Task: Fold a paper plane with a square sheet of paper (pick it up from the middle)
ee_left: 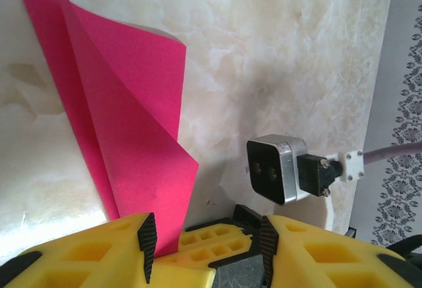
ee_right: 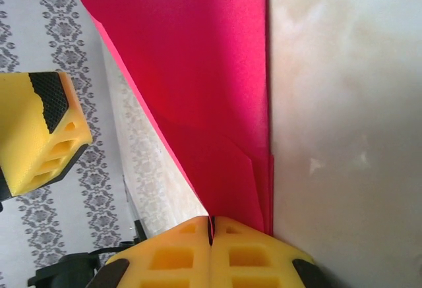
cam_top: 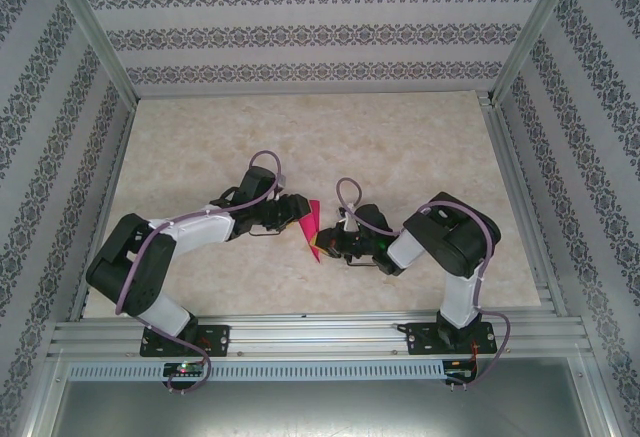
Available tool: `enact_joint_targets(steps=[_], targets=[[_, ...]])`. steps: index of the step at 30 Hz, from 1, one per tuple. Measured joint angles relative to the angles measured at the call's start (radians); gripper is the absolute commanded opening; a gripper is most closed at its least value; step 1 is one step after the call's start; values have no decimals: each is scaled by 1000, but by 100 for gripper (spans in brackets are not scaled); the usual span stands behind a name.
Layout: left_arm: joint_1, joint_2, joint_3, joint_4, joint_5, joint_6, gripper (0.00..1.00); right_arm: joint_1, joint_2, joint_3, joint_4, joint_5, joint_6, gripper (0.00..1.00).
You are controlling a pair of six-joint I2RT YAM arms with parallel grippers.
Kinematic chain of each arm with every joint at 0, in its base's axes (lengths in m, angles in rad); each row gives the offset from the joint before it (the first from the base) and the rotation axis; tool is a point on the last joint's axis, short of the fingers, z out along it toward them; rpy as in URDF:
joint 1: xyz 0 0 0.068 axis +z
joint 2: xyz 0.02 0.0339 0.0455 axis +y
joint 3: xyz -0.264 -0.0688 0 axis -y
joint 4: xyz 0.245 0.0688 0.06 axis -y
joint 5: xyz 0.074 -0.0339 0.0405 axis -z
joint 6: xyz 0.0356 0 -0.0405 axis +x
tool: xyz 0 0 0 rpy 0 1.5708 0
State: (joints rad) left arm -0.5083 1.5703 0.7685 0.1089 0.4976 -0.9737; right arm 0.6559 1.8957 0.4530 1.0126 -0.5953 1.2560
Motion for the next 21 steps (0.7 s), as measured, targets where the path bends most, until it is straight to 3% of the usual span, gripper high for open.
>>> enact_joint_targets(steps=[21], targets=[[-22,158,105,50,79,24,48,-6,22,-5,64,23,32,2]])
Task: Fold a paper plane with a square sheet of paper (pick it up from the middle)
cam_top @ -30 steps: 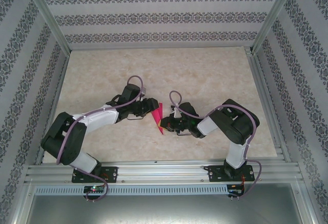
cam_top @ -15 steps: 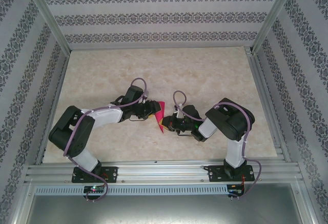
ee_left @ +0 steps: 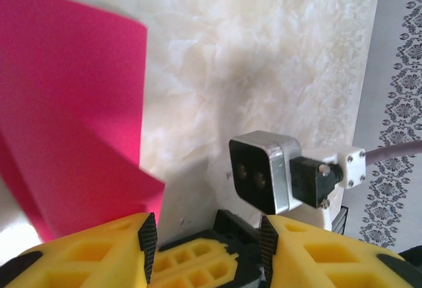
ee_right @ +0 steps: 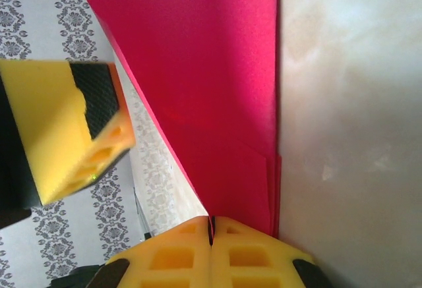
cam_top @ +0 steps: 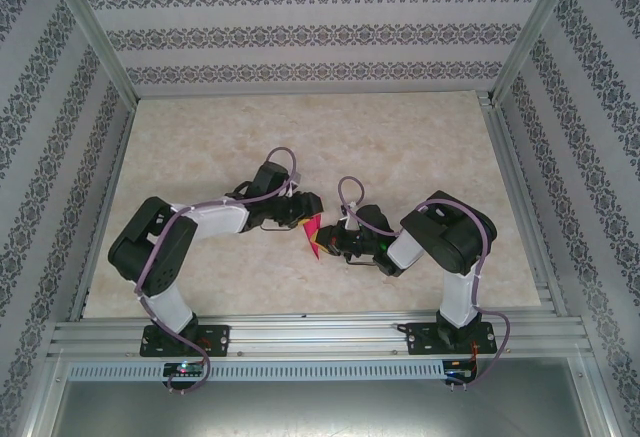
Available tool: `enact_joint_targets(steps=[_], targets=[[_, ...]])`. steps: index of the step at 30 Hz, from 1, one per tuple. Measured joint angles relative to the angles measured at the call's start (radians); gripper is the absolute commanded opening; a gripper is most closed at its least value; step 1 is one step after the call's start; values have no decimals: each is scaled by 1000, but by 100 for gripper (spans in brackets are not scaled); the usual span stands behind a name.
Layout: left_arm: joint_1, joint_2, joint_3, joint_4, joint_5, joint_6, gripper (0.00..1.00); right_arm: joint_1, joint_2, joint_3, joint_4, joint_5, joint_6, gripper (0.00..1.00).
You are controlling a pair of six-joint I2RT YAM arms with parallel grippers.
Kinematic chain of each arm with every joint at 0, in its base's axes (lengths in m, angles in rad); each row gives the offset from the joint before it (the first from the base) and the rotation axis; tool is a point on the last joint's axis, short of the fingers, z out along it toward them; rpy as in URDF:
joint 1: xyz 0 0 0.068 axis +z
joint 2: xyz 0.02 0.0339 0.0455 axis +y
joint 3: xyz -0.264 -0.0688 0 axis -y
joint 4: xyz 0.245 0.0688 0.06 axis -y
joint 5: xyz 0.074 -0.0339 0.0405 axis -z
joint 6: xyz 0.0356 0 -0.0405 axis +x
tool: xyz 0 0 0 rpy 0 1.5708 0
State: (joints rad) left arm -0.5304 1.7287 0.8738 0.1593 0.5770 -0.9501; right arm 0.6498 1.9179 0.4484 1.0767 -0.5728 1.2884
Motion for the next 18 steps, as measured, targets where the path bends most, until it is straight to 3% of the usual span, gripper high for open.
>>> enact_joint_targets(steps=[12,18], targets=[[0,123,46,-17,4,19,45,0,-10,0,-16,3,-5,14],[0,127,49,-23,7,27,45,0,-80,0,-130,18,-30,20]])
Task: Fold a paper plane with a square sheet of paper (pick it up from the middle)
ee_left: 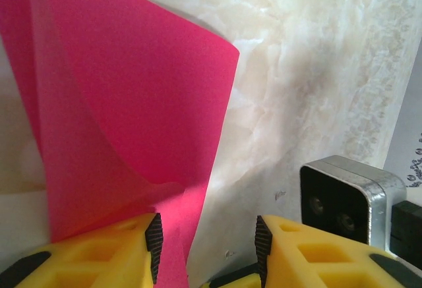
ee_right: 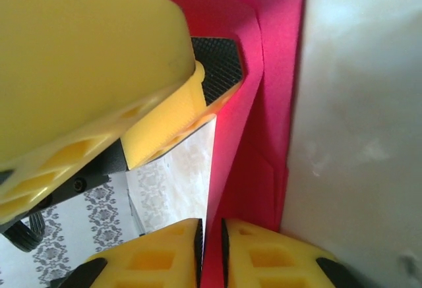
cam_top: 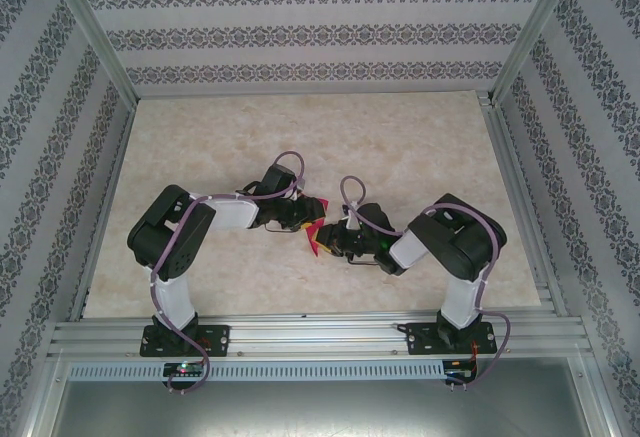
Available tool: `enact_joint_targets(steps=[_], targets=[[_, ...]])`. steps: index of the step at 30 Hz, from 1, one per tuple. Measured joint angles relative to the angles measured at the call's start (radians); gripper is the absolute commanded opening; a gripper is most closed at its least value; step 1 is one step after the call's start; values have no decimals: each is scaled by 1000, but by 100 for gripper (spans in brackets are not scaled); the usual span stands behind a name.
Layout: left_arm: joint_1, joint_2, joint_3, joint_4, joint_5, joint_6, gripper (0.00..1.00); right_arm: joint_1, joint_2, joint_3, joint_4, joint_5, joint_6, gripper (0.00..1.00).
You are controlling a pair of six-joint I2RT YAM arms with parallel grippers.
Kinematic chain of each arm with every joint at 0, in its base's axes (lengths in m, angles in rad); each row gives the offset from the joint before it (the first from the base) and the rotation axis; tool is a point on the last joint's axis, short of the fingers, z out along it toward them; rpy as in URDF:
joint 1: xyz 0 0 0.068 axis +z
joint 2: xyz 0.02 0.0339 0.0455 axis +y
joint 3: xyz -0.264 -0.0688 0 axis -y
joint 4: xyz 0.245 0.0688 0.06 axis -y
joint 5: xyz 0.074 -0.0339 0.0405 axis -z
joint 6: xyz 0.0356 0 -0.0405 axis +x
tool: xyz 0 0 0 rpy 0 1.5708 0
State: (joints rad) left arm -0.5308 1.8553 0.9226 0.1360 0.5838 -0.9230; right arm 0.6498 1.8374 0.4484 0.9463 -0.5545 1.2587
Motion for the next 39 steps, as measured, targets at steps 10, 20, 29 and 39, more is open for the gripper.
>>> enact_joint_targets(steps=[10,20,29,39], targets=[[0,0,0,-1,2,3,45,19,-111,74,-376,18,-141,14],[0,0,0,0,4,2,45,43,-132,98,-443,36,-166,27],[0,0,0,0,3,-19,45,108,-208,136,-635,120,-214,36],[0,-3,-7,6,-2,-70,45,187,-211,264,-927,281,-323,27]])
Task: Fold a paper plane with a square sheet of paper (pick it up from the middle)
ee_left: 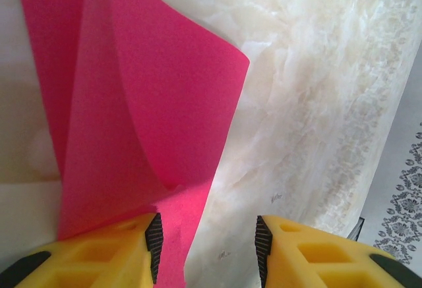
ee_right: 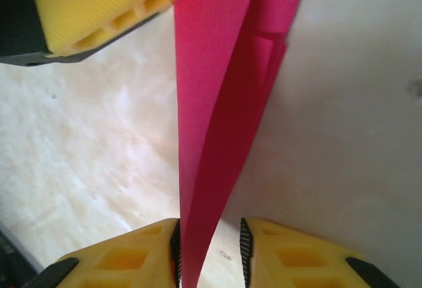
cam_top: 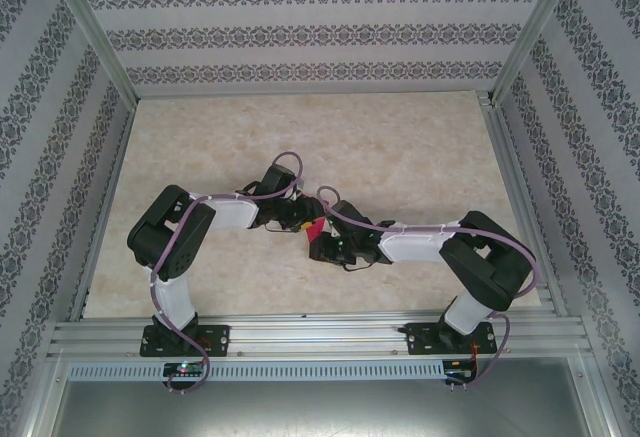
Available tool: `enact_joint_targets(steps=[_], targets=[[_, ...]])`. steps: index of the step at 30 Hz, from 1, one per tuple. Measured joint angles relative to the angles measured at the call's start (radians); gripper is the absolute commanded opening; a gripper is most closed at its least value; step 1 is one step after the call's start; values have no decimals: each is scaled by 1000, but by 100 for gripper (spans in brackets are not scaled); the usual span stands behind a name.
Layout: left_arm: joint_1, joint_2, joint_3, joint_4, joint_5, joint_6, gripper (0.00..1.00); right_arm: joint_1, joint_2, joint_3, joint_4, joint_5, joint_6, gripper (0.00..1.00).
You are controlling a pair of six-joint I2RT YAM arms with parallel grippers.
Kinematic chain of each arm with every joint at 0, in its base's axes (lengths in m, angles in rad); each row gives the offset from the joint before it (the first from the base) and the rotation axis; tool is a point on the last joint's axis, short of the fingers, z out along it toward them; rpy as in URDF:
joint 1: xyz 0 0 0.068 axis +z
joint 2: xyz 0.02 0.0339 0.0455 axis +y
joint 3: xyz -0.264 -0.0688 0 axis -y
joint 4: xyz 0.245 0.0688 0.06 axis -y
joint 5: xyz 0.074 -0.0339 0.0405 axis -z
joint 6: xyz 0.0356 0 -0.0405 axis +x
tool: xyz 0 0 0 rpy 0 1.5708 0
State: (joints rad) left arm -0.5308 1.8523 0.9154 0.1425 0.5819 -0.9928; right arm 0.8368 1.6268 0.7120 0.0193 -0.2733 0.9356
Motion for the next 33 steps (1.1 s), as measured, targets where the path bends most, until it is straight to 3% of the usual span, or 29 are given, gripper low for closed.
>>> enact_joint_targets(steps=[6,12,15,20,25,33], targets=[[0,-22,-38,29,-12,-49,45,8,-35,45,-170,104,-100,25],[-8,-37,-66,66,-40,-98,45,8,-90,47,-259,130,-189,32],[-15,-41,-71,70,-58,-111,45,6,-134,39,-255,126,-202,36],[-18,-43,-72,72,-67,-116,46,-50,-268,-79,-94,62,-127,46],[-18,-43,-72,72,-67,-115,45,-79,-252,-113,26,13,-31,40],[-18,-45,-76,76,-67,-115,45,-82,-74,-113,178,-55,85,27]])
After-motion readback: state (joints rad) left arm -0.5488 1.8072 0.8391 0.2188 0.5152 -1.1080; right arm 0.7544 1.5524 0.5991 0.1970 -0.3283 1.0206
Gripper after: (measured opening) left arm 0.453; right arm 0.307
